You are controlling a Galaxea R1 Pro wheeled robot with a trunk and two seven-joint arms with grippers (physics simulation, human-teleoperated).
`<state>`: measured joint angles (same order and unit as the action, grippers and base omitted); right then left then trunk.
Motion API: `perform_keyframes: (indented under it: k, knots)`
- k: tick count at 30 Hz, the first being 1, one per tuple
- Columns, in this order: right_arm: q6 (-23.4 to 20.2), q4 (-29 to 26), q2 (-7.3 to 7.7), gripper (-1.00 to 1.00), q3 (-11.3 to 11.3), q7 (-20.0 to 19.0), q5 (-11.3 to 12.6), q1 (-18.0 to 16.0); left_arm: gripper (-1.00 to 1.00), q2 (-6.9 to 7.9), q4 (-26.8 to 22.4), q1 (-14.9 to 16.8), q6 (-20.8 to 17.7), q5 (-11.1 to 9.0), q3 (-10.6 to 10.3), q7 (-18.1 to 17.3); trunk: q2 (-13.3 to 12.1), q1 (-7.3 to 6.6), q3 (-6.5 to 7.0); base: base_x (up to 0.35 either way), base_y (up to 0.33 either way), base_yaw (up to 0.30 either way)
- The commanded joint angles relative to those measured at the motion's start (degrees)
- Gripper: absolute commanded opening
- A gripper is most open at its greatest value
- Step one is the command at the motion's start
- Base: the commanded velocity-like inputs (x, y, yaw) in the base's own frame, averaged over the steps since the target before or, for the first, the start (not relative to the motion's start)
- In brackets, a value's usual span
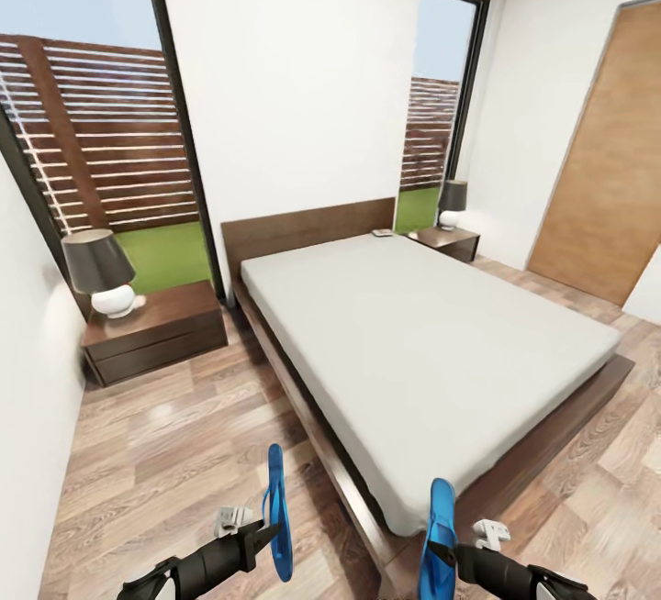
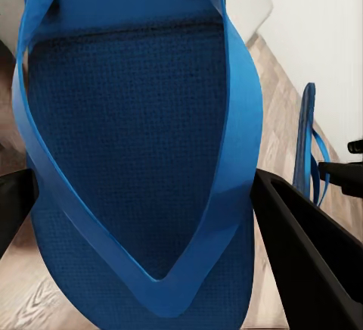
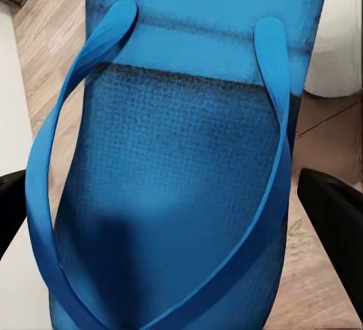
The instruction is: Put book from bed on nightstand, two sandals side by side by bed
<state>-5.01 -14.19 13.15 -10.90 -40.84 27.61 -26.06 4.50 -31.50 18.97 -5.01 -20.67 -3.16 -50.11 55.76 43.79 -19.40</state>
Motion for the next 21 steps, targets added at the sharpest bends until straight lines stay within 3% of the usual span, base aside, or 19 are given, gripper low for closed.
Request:
perform_keyframes:
  k: [1, 21]
  knots:
    - [-0.53, -0.05, 0.04, -1.0, -0.26, -0.12, 0.61, -0.04, -1.0, 0.07, -0.06, 0.01, -0.53, -0.6, -0.27, -0.06, 0.05, 0.0, -0.07, 0.0, 0.0, -0.23]
    - [-0.44, 0.03, 0.04, -1.0, -0.26, 0.14, 0.52, -0.04, -1.0, -0.05, 0.64, 0.01, -0.53, -0.69, -0.27, 0.06, 0.05, 0.0, -0.07, 0.0, 0.0, -0.221]
